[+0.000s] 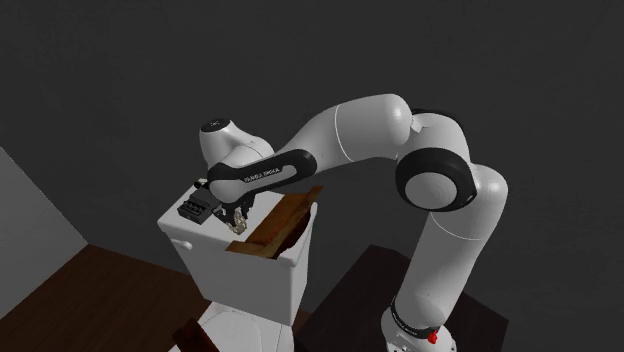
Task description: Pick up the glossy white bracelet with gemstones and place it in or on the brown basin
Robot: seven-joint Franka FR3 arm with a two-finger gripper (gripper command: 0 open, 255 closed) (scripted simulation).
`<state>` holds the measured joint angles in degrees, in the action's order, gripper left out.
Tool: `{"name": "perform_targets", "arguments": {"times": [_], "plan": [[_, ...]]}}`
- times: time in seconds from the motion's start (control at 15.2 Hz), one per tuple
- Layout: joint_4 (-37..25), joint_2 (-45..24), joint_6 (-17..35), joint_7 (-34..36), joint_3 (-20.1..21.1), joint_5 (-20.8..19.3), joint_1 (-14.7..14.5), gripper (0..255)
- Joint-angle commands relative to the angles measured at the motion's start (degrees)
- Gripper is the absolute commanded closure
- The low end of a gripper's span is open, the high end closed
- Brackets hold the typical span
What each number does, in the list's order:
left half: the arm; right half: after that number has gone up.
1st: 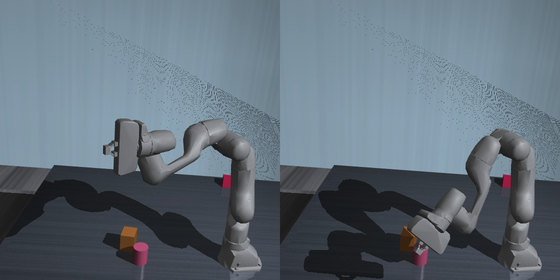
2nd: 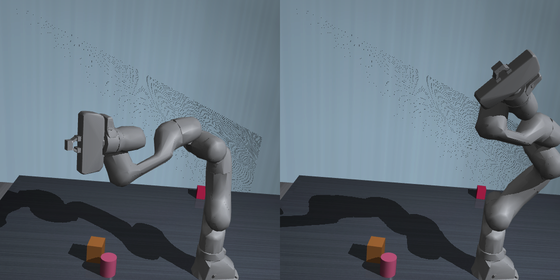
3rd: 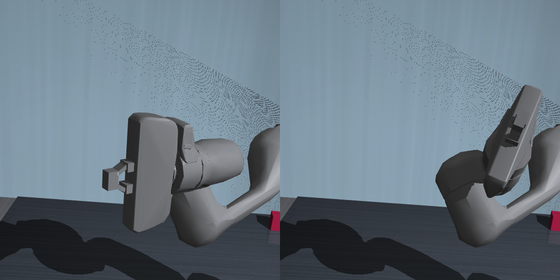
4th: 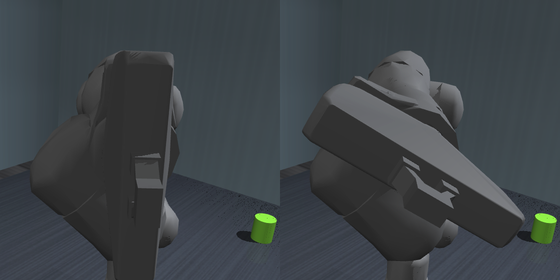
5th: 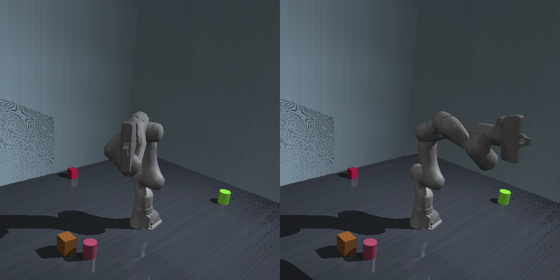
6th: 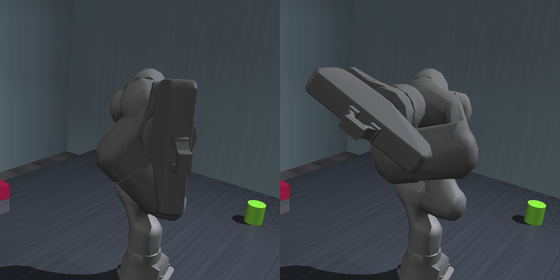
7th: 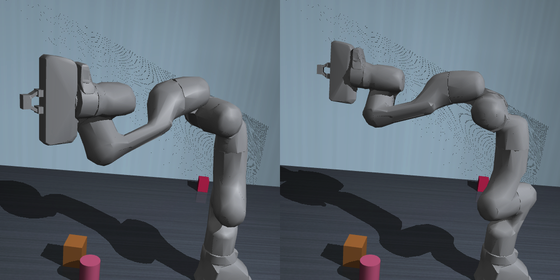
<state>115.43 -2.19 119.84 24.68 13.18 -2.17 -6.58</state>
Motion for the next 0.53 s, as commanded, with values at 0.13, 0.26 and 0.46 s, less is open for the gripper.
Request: {"name": "perform_targets", "arguments": {"times": [0.13,0.26,0.46], "plan": [[0.0,0.0,0.0,0.0,0.0,0.0,0.0,255],[0.0,0.0,0.0,0.0,0.0,0.0,0.0,255],[-1.5,0.7,-2.2,-0.2,0.0,0.2,0.0,255]]}}
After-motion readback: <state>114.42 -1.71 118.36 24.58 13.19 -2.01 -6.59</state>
